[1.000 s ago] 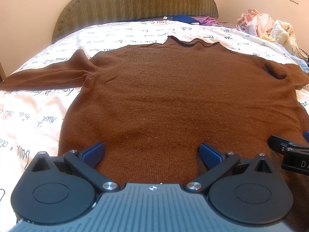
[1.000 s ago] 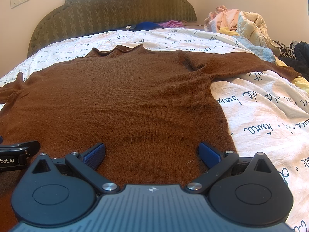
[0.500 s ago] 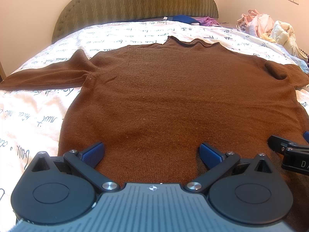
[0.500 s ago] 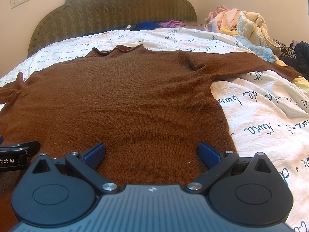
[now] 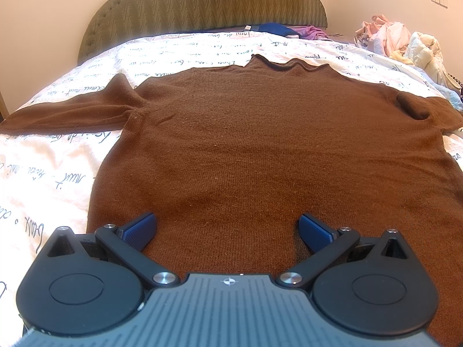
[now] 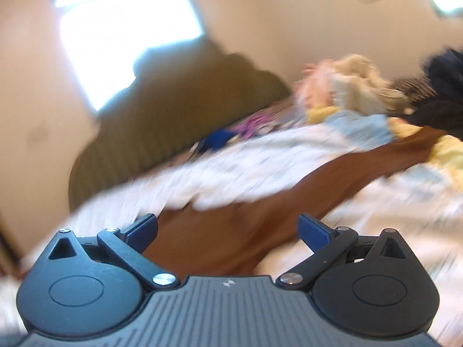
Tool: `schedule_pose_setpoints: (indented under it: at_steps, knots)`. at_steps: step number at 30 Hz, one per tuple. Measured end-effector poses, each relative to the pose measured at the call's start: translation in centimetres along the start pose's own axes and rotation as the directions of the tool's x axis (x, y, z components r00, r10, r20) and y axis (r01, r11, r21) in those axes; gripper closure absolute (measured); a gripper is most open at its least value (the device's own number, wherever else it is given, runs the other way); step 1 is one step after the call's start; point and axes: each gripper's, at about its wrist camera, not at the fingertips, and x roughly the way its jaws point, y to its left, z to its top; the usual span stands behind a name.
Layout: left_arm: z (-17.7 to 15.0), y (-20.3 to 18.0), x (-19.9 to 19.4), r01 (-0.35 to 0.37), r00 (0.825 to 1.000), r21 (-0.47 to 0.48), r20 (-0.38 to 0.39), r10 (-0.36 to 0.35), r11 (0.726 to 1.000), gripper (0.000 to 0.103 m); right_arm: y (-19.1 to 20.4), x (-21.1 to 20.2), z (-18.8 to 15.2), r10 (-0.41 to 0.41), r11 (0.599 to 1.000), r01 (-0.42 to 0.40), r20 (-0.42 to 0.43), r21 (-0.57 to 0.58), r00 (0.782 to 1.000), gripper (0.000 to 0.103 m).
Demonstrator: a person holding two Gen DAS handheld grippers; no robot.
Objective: Fold small clothes
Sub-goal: 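Reach the right tool to the sleeve cuff and close on it, then fold the held sleeve across the sweater body and open the right tool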
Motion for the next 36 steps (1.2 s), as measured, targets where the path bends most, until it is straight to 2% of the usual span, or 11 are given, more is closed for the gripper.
schedule_pose_setpoints:
  at_steps: [7, 9, 12, 18, 20, 21, 22, 27, 31, 33, 36]
  knots:
    - [0.2, 0.2, 0.0, 0.004, 1.0, -0.011, 0.003, -0.004, 1.0, 0.0, -19.8, 5.3, 8.8, -0.119, 0.875, 0.089, 0.032, 0.475, 0.992, 0.0]
    - [0.1, 0.2, 0.0, 0.004, 1.0, -0.012, 0.003, -0.004, 1.0, 0.0, -24.0, 6.9, 9.2, -0.153, 0.81, 0.121, 0.008, 0.573, 0.988, 0.01]
    - [0.1, 0.2, 0.0, 0.005, 1.0, -0.012, 0.003, -0.005, 1.0, 0.0, -27.6, 9.2, 8.8, -0.169, 0.746, 0.149, -0.032, 0.649, 0.985, 0.017]
    - [0.1, 0.2, 0.1, 0.005, 1.0, -0.013, 0.004, -0.005, 1.0, 0.0, -29.1, 11.0, 7.9, -0.232, 0.729, 0.217, -0.064, 0.649, 0.97, 0.021]
    - [0.1, 0.2, 0.1, 0.005, 1.0, -0.014, 0.004, -0.005, 1.0, 0.0, -29.0, 11.5, 7.9, -0.238, 0.746, 0.23, -0.072, 0.625, 0.969, 0.063]
    - [0.1, 0.2, 0.1, 0.006, 1.0, -0.015, 0.004, -0.006, 1.0, 0.0, -28.9, 11.7, 8.0, -0.24, 0.754, 0.238, -0.08, 0.612, 0.967, 0.097]
    - [0.1, 0.2, 0.1, 0.007, 1.0, -0.016, 0.005, -0.007, 1.0, 0.0, -28.9, 11.8, 8.2, -0.248, 0.758, 0.245, -0.081, 0.605, 0.965, 0.097]
    - [0.0, 0.4, 0.1, 0.013, 1.0, -0.028, 0.009, -0.013, 1.0, 0.0, -22.4, 9.8, 10.7, -0.237, 0.889, 0.2, 0.04, 0.411, 0.971, 0.098]
    - [-0.1, 0.7, 0.1, 0.025, 1.0, -0.049, 0.017, -0.024, 0.998, 0.0, -9.7, 9.0, 10.2, 0.05, 0.971, -0.061, 0.054, 0.233, 0.997, 0.098]
    - [-0.1, 0.7, 0.0, 0.028, 0.999, -0.051, 0.02, -0.027, 0.998, 0.0, -2.1, 9.7, 7.7, 0.225, 0.96, -0.221, -0.001, 0.174, 0.974, 0.098]
    - [-0.2, 0.7, -0.1, 0.03, 0.999, -0.048, 0.02, -0.029, 0.998, 0.0, 8.2, 12.1, 2.1, 0.41, 0.908, -0.387, -0.141, 0.162, 0.901, 0.097]
